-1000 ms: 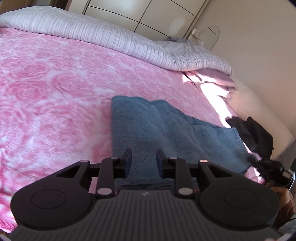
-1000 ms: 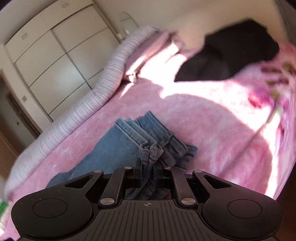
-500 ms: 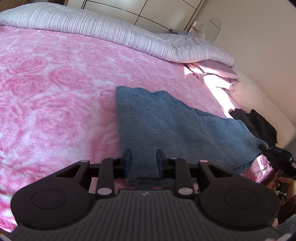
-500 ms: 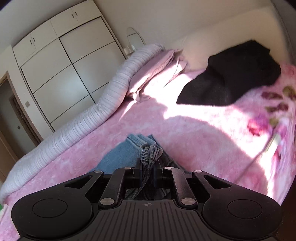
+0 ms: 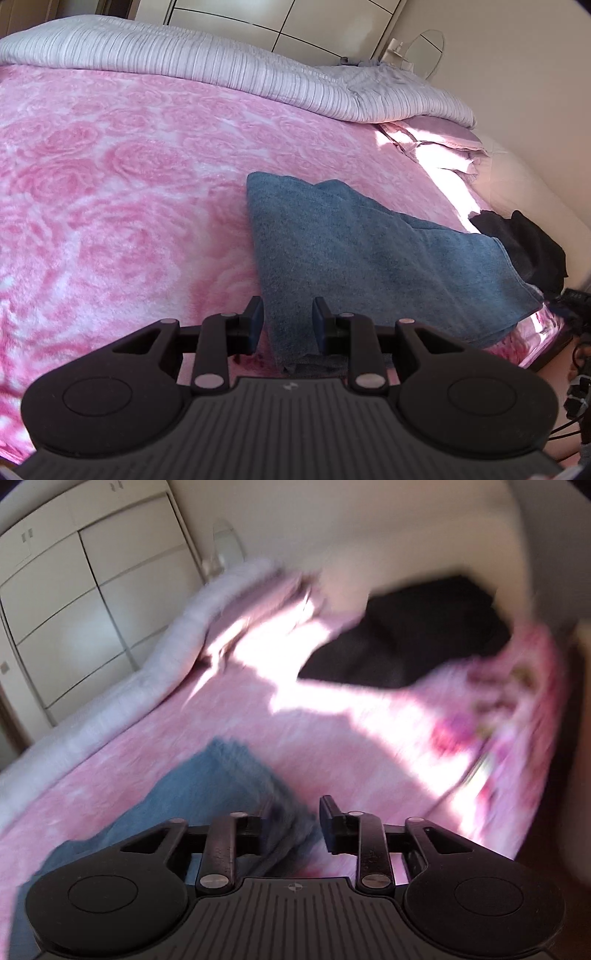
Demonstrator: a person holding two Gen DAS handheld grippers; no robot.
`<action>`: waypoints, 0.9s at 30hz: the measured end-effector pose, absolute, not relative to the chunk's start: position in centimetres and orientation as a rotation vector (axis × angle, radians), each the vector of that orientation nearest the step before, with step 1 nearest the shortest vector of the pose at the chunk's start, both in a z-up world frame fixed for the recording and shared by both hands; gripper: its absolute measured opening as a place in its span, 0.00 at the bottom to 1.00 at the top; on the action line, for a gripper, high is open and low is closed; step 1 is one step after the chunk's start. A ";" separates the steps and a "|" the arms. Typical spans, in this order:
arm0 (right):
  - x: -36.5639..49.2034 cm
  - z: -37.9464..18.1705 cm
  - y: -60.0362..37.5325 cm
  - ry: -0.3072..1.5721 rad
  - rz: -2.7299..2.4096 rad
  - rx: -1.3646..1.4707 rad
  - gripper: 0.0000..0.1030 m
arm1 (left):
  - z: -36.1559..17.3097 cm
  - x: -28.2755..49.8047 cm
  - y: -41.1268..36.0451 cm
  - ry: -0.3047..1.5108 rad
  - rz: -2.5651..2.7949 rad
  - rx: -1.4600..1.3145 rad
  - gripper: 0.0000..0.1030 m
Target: Fold clothes
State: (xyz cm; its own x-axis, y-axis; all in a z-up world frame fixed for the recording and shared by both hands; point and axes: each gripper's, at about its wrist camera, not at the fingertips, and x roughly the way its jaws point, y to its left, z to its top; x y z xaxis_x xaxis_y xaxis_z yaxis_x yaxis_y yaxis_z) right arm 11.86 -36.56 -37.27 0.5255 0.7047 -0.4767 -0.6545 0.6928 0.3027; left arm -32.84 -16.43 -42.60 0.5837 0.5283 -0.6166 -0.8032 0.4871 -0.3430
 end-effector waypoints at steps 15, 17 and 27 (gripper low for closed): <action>8.1 -40.5 -33.6 0.452 0.940 -0.294 0.31 | -43.6 -30.3 -16.8 0.596 0.905 -0.456 0.18; 7.8 -39.7 -34.0 0.457 0.953 -0.278 0.31 | -42.4 -31.4 -17.2 0.526 0.907 -0.476 0.17; 6.4 -41.9 -33.3 0.548 1.038 -0.290 0.31 | -45.3 -28.9 -18.5 0.613 0.853 -0.399 0.18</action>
